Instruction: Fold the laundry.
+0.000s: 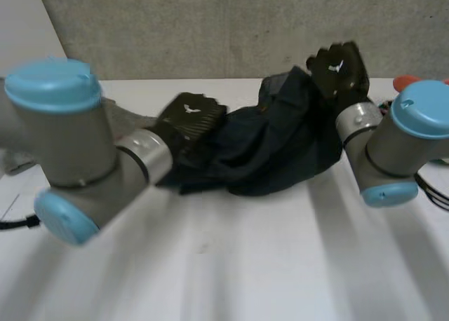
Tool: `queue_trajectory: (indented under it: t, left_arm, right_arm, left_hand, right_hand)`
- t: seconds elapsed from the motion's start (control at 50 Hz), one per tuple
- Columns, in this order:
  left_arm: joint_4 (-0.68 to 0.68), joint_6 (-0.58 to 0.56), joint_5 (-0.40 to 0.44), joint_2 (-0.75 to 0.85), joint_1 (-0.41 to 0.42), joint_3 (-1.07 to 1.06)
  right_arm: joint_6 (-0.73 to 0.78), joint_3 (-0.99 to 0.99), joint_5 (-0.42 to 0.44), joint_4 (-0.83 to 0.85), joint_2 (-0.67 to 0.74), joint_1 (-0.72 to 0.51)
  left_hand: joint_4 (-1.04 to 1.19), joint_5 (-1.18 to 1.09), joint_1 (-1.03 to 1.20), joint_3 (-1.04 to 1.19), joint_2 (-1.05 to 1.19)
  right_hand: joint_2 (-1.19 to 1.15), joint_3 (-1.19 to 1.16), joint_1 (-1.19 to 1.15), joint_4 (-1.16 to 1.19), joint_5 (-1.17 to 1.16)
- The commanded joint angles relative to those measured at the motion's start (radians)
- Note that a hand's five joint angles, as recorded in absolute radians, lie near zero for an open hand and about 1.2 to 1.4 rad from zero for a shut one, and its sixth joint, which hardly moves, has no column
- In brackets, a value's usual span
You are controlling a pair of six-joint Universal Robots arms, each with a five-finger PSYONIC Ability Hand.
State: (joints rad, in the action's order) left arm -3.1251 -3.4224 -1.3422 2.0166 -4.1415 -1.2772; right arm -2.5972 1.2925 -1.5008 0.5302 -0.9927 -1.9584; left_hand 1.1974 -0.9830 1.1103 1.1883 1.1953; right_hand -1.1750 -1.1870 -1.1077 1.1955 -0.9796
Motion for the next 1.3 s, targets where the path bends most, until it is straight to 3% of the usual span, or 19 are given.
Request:
queue_trajectory:
  t: [0.02, 0.06, 0.08, 0.1, 0.12, 0.2, 0.24, 0.36, 0.4, 0.52, 0.62, 0.68, 0.8, 0.9, 1.04, 1.1, 1.14, 1.18, 1.3]
  left_arm:
    - [-0.174, 0.064, -0.167, 0.063, 0.275, -0.07]
    - [-0.194, 0.064, -0.186, 0.111, 0.322, -0.059]
    - [-0.2, 0.064, -0.193, 0.128, 0.342, -0.051]
    - [-0.204, 0.052, -0.205, 0.158, 0.371, -0.031]
    - [-0.204, 0.051, -0.21, 0.168, 0.377, -0.019]
    - [-0.199, 0.054, -0.213, 0.157, 0.377, -0.01]
    - [-0.201, 0.052, -0.215, 0.136, 0.36, -0.016]
    - [-0.201, 0.049, -0.207, -0.061, 0.186, -0.115]
    - [-0.202, 0.049, -0.204, -0.122, 0.127, -0.163]
    - [-0.202, 0.049, -0.201, -0.159, 0.055, -0.257]
    - [-0.182, 0.049, -0.199, -0.101, -0.006, -0.338]
    - [-0.159, 0.049, -0.198, -0.049, -0.009, -0.355]
    - [-0.13, 0.055, -0.17, 0.027, -0.003, -0.344]
    - [-0.128, 0.06, -0.115, 0.074, -0.002, -0.323]
    - [-0.125, 0.068, -0.029, 0.123, 0.003, -0.281]
    - [-0.116, 0.068, -0.028, 0.14, 0.006, -0.261]
    - [-0.095, 0.069, -0.028, 0.145, 0.013, -0.249]
    - [-0.076, 0.069, -0.034, 0.145, 0.023, -0.237]
    - [-0.033, 0.069, -0.069, 0.055, 0.038, -0.197]
  right_arm:
    - [-0.009, -0.053, 0.145, 0.201, 0.134, 0.073]
    - [-0.011, -0.053, 0.16, 0.209, 0.157, 0.082]
    - [-0.011, -0.039, 0.169, 0.194, 0.167, 0.087]
    - [-0.009, -0.03, 0.168, 0.182, 0.167, 0.09]
    - [-0.006, -0.021, 0.166, 0.165, 0.167, 0.095]
    - [-0.011, 0.033, 0.119, 0.056, 0.137, 0.137]
    - [-0.012, 0.066, 0.065, -0.025, 0.094, 0.162]
    - [-0.001, 0.158, -0.035, -0.26, -0.128, 0.184]
    - [-0.001, 0.203, -0.032, -0.358, -0.223, 0.185]
    - [0.003, 0.335, -0.019, -0.612, -0.439, 0.174]
    - [0.003, 0.459, -0.003, -0.792, -0.53, 0.167]
    - [0.006, 0.545, 0.031, -0.834, -0.535, 0.165]
    - [-0.003, 0.682, 0.086, -0.734, -0.534, 0.177]
    - [-0.041, 0.787, 0.093, -0.485, -0.521, 0.167]
    - [-0.139, 0.817, 0.08, -0.294, -0.408, 0.139]
    - [-0.149, 0.805, 0.073, -0.239, -0.345, 0.115]
    - [-0.153, 0.788, 0.063, -0.193, -0.325, 0.112]
    - [-0.153, 0.781, 0.054, -0.164, -0.32, 0.11]
    - [-0.129, 0.723, 0.043, -0.162, -0.42, 0.111]
  left_hand:
    - [0.199, -0.239, 0.286, 0.208, 0.201]
    - [0.144, -0.184, 0.231, 0.153, 0.146]
    - [-0.133, 0.093, -0.045, -0.124, -0.131]
    - [-0.737, 0.697, -0.65, -0.728, -0.735]
    - [-0.92, 0.88, -0.833, -0.911, -0.918]
    - [-0.99, 0.95, -0.903, -0.981, -0.988]
    - [-0.984, 0.944, -0.897, -0.975, -0.982]
    - [-0.96, 0.921, -0.873, -0.951, -0.958]
    - [-0.96, 0.921, -0.873, -0.951, -0.958]
    - [-0.937, 0.897, -0.85, -0.928, -0.935]
    - [-0.846, 0.806, -0.759, -0.837, -0.844]
    - [-0.828, 0.788, -0.741, -0.819, -0.826]
    - [-0.767, 0.727, -0.679, -0.758, -0.765]
    - [-0.696, 0.656, -0.609, -0.687, -0.694]
    - [-0.274, 0.234, -0.187, -0.265, -0.272]
    - [0.005, -0.044, 0.092, 0.014, 0.007]
    - [0.198, -0.238, 0.285, 0.207, 0.2]
    - [0.199, -0.239, 0.286, 0.208, 0.201]
    - [0.199, -0.239, 0.286, 0.208, 0.201]
  right_hand:
    - [-0.221, -0.209, -0.289, 0.201, -0.242]
    - [-0.182, -0.17, -0.249, 0.161, -0.202]
    - [0.438, 0.45, 0.371, -0.458, 0.417]
    - [0.819, 0.831, 0.752, -0.84, 0.798]
    - [1.001, 1.012, 0.933, -1.021, 0.98]
    - [1.001, 1.012, 0.933, -1.021, 0.98]
    - [1.001, 1.012, 0.933, -1.021, 0.98]
    - [1.001, 1.012, 0.933, -1.021, 0.98]
    - [1.001, 1.012, 0.933, -1.021, 0.98]
    - [1.001, 1.012, 0.933, -1.021, 0.98]
    - [0.985, 0.996, 0.917, -1.005, 0.964]
    - [0.856, 0.868, 0.789, -0.876, 0.835]
    - [0.808, 0.82, 0.741, -0.829, 0.787]
    - [0.808, 0.82, 0.741, -0.829, 0.787]
    - [0.773, 0.785, 0.706, -0.794, 0.752]
    - [0.53, 0.542, 0.463, -0.55, 0.509]
    - [0.158, 0.17, 0.091, -0.179, 0.137]
    - [-0.217, -0.205, -0.285, 0.197, -0.238]
    - [-0.221, -0.209, -0.289, 0.201, -0.242]
